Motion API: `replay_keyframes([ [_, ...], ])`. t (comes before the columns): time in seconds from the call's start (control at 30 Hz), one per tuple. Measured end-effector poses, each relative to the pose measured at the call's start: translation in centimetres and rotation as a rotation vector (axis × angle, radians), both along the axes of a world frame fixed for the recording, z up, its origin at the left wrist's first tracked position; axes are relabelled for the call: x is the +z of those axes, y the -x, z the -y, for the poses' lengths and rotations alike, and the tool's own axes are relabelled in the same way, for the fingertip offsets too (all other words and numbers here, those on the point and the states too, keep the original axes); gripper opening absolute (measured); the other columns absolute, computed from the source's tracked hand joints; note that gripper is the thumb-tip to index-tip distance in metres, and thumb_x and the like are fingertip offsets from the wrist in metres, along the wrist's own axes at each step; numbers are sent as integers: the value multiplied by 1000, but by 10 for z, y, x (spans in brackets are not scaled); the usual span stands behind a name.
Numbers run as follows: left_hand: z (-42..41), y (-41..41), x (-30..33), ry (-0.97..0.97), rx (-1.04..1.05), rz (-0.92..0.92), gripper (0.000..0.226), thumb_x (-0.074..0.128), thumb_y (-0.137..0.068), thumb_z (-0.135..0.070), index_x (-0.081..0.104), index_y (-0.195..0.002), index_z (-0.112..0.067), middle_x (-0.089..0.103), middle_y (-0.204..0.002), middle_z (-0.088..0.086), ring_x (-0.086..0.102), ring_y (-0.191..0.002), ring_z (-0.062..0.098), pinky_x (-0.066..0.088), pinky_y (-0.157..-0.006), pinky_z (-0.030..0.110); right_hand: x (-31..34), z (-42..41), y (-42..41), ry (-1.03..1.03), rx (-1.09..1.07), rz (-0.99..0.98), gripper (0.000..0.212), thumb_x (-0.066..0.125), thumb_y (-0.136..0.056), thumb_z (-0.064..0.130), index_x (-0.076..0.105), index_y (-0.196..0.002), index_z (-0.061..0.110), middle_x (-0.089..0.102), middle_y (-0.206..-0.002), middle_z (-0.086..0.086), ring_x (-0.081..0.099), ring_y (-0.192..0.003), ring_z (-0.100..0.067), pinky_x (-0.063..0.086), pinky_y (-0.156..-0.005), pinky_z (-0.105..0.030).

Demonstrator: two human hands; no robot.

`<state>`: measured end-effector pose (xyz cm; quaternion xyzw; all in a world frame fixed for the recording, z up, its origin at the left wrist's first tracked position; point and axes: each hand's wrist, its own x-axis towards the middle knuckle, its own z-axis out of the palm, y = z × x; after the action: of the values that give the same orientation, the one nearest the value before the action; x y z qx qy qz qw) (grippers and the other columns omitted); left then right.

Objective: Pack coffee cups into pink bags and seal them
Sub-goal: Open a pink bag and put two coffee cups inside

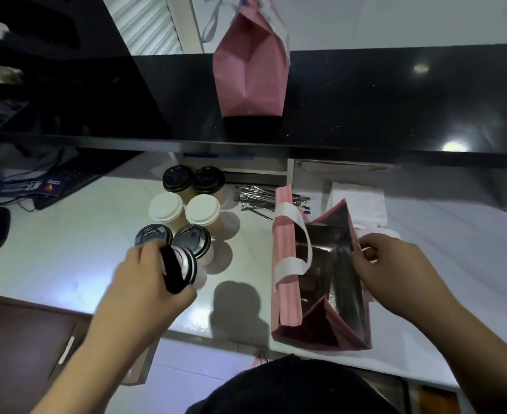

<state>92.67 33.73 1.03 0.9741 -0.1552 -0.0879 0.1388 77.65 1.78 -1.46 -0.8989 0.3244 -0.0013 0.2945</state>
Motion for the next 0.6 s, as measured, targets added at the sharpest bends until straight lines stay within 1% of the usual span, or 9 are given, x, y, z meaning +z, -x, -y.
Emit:
replay_keyframes([
  [0.03, 5, 6, 21, 64, -26, 78, 81, 80, -70, -44, 43, -140, -29, 49, -130, -2, 54, -114, 26, 50, -86, 43, 0, 0, 1, -3, -3, 5, 21, 55, -97, 43, 69, -91, 29, 68, -82, 14, 63, -71, -6, 53, -60, -31],
  [0.13, 43, 27, 86, 345, -165, 255, 82, 76, -66, -56, 39, -138, -43, 38, -126, -24, 46, -109, 3, 42, -80, 23, -2, 2, 1, -28, -11, 14, 20, 56, -99, 42, 69, -93, 28, 68, -84, 13, 64, -71, -6, 56, -62, -32],
  [0.17, 61, 34, 100, 413, -246, 261, 82, 73, -66, -59, 39, -138, -44, 37, -127, -26, 47, -110, 0, 42, -82, 20, -3, 3, 2, -44, -15, 18, 19, 56, -99, 43, 68, -93, 29, 69, -83, 14, 64, -71, -5, 56, -61, -32],
  [0.23, 99, 41, 110, 449, -426, 231, 82, 71, -68, -58, 39, -142, -42, 41, -133, -23, 49, -118, 3, 48, -90, 27, -4, 6, 4, -57, -9, 24, 20, 57, -99, 47, 68, -91, 33, 65, -77, 20, 61, -69, 0, 49, -55, -24],
  [0.3, 136, 42, 105, 328, -589, 188, 83, 71, -70, -55, 39, -144, -37, 43, -138, -15, 49, -123, 12, 49, -98, 33, -5, 11, 7, -44, 5, 26, 23, 56, -98, 49, 68, -86, 33, 63, -72, 20, 59, -67, 1, 43, -53, -23],
  [0.37, 167, 36, 87, 119, -709, 115, 84, 74, -74, -57, 37, -145, -33, 44, -139, -9, 49, -124, 17, 49, -98, 34, -4, 16, 10, -44, -2, 5, 28, 55, -98, 45, 66, -77, 29, 64, -68, 14, 59, -63, -4, 45, -51, -27],
  [0.43, 188, 27, 63, -78, -782, 37, 81, 75, -77, -59, 41, -143, -29, 50, -136, -4, 53, -120, 20, 54, -94, 38, -3, 20, 12, -43, -12, -5, 36, 53, -99, 39, 63, -69, 24, 64, -62, 5, 59, -57, -13, 49, -49, -34],
  [0.5, 204, 23, 41, -187, -829, -22, 75, 78, -76, -55, 46, -137, -27, 55, -125, -1, 58, -109, 22, 59, -85, 41, -2, 22, 14, -47, -20, -1, 40, 51, -101, 39, 62, -67, 22, 64, -60, 2, 60, -56, -16, 52, -52, -38],
  [0.6, 221, 25, 14, -269, -881, -2, 65, 80, -77, -46, 51, -130, -21, 58, -119, 3, 61, -103, 26, 57, -79, 41, -2, 22, 16, -16, -21, 24, 45, 47, -103, 39, 59, -65, 19, 61, -59, 1, 57, -55, -16, 44, -48, -34],
])
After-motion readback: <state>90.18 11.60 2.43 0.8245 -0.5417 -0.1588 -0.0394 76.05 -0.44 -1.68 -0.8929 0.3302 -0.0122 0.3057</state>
